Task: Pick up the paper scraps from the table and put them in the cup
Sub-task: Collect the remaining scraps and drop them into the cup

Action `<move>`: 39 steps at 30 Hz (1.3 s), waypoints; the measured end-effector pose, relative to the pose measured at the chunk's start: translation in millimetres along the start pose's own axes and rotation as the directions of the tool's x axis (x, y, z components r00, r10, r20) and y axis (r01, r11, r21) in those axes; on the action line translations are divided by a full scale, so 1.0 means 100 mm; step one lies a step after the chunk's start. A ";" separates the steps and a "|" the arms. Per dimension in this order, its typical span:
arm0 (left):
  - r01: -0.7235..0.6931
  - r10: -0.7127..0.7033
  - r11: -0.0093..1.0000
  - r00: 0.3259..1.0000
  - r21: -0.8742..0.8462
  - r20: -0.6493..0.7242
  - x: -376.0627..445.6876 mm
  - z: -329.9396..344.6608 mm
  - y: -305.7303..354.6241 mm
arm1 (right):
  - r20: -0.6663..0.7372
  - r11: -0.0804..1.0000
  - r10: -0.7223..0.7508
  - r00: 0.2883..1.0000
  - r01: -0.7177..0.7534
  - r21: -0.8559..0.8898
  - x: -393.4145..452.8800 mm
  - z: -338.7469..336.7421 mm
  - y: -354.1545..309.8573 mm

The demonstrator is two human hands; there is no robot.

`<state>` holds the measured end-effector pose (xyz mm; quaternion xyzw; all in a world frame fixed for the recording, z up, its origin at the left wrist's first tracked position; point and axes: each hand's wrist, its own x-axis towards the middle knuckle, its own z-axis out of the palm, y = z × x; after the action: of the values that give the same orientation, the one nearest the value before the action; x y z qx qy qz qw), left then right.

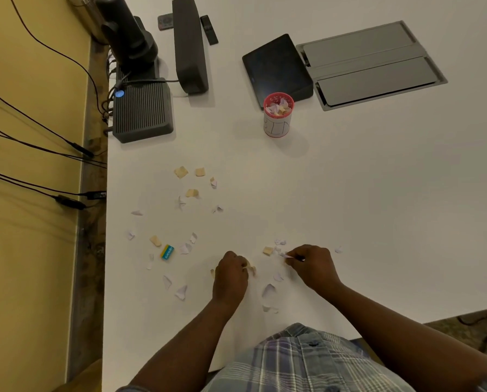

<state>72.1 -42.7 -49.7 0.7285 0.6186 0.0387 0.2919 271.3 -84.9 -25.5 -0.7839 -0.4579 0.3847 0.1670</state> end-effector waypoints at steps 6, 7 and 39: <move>0.159 -0.159 0.977 0.987 -0.140 0.012 0.27 -0.11 0.10 | -0.015 1.000 -0.003 1.000 0.003 0.009 0.23 -0.12 -0.12; 0.197 -0.195 0.963 0.980 -0.182 0.026 0.33 -0.16 0.13 | -0.020 1.000 -0.003 1.000 0.003 0.020 0.28 -0.14 -0.15; 0.395 -0.414 0.668 0.902 -0.631 0.126 1.38 -0.84 0.41 | -0.028 0.787 -0.043 0.999 0.017 -0.617 3.17 -1.35 -1.95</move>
<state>105.4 113.5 -3.0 0.4279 0.7171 0.1925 0.5154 348.6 297.9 38.6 -0.7956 -0.5673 0.1958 -0.0826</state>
